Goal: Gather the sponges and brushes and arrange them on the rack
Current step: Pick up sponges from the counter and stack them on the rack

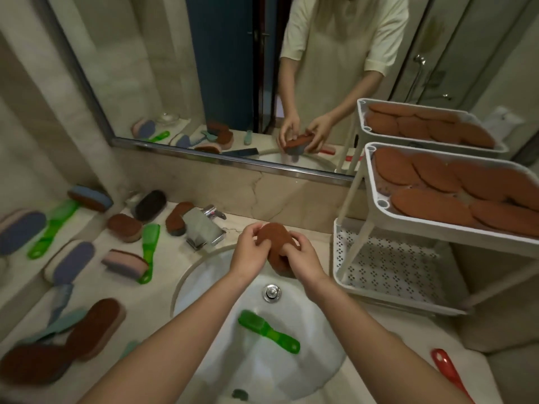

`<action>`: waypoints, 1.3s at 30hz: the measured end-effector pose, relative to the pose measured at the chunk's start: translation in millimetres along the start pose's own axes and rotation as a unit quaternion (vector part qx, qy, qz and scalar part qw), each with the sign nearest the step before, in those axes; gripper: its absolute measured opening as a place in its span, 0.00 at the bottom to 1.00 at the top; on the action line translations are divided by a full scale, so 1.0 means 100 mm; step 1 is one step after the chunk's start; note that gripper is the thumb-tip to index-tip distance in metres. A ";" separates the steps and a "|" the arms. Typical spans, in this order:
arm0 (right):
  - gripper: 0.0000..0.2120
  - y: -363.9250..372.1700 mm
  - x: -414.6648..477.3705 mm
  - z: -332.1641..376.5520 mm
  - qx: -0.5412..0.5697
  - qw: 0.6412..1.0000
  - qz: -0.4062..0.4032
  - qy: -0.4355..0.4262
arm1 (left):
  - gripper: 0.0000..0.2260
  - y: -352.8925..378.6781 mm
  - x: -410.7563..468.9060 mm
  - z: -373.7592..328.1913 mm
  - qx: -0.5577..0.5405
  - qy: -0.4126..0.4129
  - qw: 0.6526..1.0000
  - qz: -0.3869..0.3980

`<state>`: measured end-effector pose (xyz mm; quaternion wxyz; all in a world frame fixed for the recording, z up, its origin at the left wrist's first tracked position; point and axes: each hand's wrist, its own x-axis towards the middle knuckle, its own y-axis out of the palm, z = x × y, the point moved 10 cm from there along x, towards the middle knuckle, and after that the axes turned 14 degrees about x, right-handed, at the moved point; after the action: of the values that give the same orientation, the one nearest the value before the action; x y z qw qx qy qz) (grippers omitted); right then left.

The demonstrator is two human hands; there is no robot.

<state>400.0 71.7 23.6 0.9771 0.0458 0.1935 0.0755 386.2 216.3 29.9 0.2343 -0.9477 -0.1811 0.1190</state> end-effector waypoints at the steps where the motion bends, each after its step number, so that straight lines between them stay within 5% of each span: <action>1: 0.23 0.01 -0.10 0.00 0.005 1.000 0.009 0.001 | 0.16 -0.05 -0.11 0.01 -0.007 -0.004 1.000 -0.010; 9: 0.09 0.28 -0.76 -0.08 0.040 0.996 0.082 0.005 | 0.08 -0.52 -1.00 0.33 -0.087 -0.063 0.990 -0.095; 15: 0.14 0.75 -1.14 -0.32 -0.014 0.990 0.141 0.015 | 0.09 -1.03 -1.57 0.70 -0.126 -0.116 0.972 -0.160; 25: 0.11 1.83 -1.55 -0.77 -0.042 0.962 0.256 0.088 | 0.35 -1.72 -1.81 1.30 -0.062 -0.168 0.976 -0.126; 30: 0.11 2.43 -1.51 -0.98 -0.055 0.953 0.275 0.110 | 0.41 -2.21 -1.69 1.81 -0.049 -0.236 0.964 -0.109; 39: 0.08 3.11 -1.19 -1.60 -0.093 0.961 0.204 0.162 | 0.31 -2.98 -1.40 2.67 -0.025 -0.281 0.951 -0.123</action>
<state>189.2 367.9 -42.9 0.8965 -0.0199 0.3280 0.2971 91.2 513.0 -35.1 0.1625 -0.8518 -0.3580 0.3462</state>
